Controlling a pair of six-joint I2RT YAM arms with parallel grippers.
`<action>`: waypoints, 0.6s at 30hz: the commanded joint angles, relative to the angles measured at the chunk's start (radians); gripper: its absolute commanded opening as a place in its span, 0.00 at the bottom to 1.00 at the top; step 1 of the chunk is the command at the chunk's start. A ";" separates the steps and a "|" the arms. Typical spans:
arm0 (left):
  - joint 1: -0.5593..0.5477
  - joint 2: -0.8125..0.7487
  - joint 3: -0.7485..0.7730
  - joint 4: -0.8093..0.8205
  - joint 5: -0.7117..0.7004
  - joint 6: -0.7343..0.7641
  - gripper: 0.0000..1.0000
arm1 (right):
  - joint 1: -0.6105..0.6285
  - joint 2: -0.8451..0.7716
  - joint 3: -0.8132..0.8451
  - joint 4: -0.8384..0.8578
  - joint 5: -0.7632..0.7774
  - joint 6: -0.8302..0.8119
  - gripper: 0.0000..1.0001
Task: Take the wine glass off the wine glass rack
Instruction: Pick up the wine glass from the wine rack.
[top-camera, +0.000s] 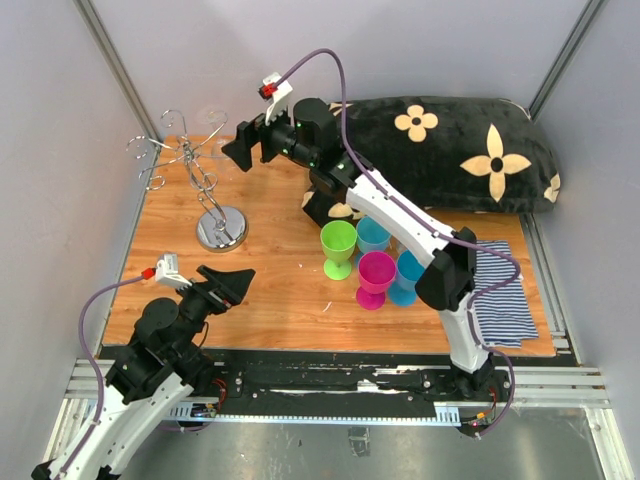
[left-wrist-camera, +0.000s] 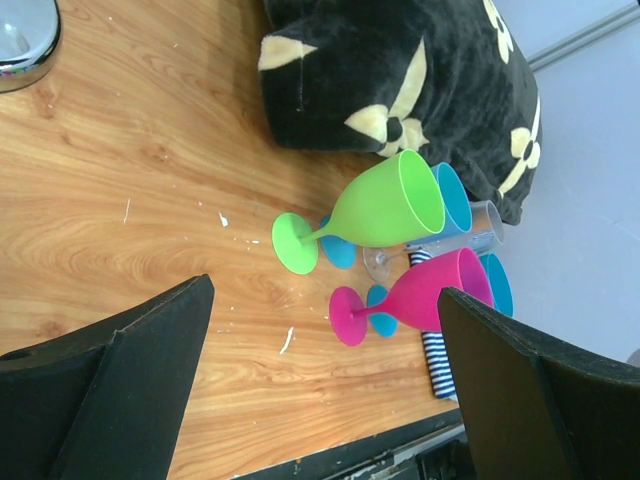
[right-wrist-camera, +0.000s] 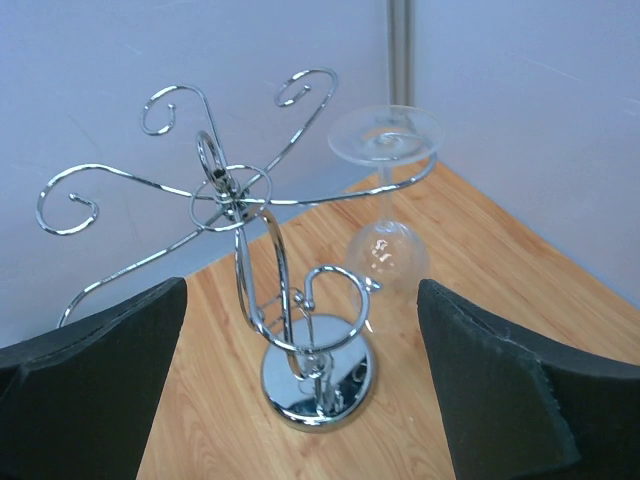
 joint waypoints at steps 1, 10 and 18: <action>-0.002 -0.011 0.033 0.003 -0.012 0.000 1.00 | -0.015 0.088 0.116 0.020 -0.073 0.105 0.98; -0.002 -0.014 0.045 -0.012 -0.016 -0.002 1.00 | -0.016 0.126 0.176 -0.006 -0.182 0.169 0.90; -0.002 -0.014 0.039 -0.013 -0.013 -0.006 1.00 | -0.016 0.076 0.124 -0.017 -0.235 0.213 0.84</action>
